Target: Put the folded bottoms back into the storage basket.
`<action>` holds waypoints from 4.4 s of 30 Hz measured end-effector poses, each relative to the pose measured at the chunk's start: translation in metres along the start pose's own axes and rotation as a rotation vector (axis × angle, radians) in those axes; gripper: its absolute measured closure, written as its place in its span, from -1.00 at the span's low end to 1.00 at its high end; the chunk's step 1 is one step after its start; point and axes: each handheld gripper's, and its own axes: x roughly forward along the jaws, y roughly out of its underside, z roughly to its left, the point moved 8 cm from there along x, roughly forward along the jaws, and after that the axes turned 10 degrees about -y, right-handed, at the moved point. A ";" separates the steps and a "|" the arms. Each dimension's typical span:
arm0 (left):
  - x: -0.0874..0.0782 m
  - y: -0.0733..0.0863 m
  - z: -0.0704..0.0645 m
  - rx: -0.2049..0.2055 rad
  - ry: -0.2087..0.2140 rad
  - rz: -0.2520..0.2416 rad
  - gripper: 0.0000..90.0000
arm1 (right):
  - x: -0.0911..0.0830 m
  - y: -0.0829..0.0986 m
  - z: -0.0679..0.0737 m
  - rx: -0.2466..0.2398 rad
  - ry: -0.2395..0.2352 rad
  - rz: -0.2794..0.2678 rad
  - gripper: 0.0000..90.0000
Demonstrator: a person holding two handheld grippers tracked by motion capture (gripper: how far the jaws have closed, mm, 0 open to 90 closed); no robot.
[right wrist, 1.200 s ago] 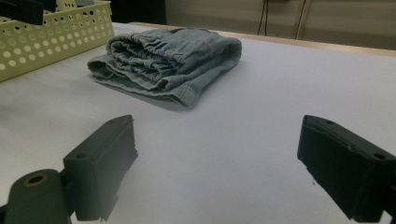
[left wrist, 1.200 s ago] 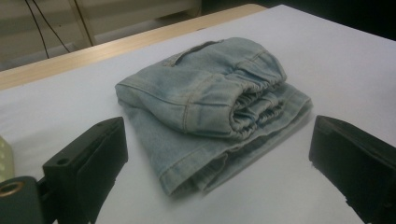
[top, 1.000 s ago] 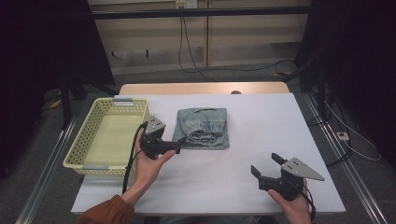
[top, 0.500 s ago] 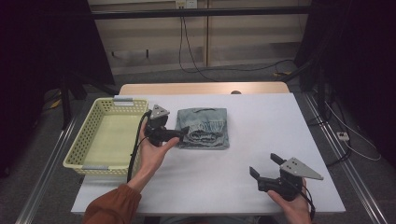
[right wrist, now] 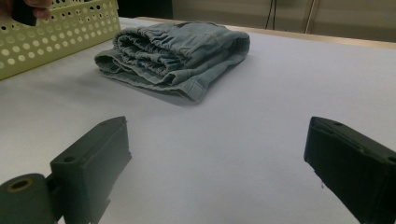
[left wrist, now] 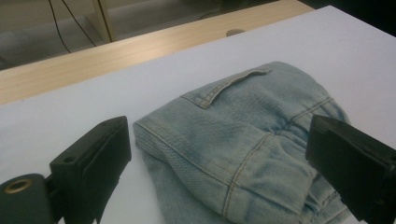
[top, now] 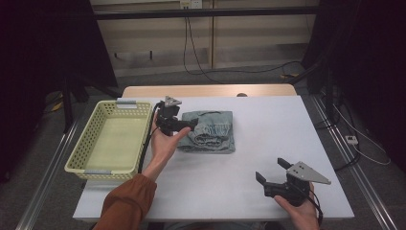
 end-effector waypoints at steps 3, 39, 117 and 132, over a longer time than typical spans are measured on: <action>0.009 0.002 0.000 -0.027 0.017 0.010 -0.86 | 0.000 0.000 0.000 0.000 -0.001 0.000 -0.84; 0.060 0.057 0.026 -0.176 0.010 0.303 -0.45 | 0.000 0.001 -0.001 0.001 0.006 0.007 -0.80; -0.005 -0.006 -0.010 -0.069 0.196 0.072 0.68 | 0.003 0.001 0.000 -0.008 0.000 0.021 -0.78; -0.032 -0.022 0.000 -0.055 0.178 -0.007 0.68 | 0.004 0.001 0.000 -0.009 -0.003 0.022 -0.78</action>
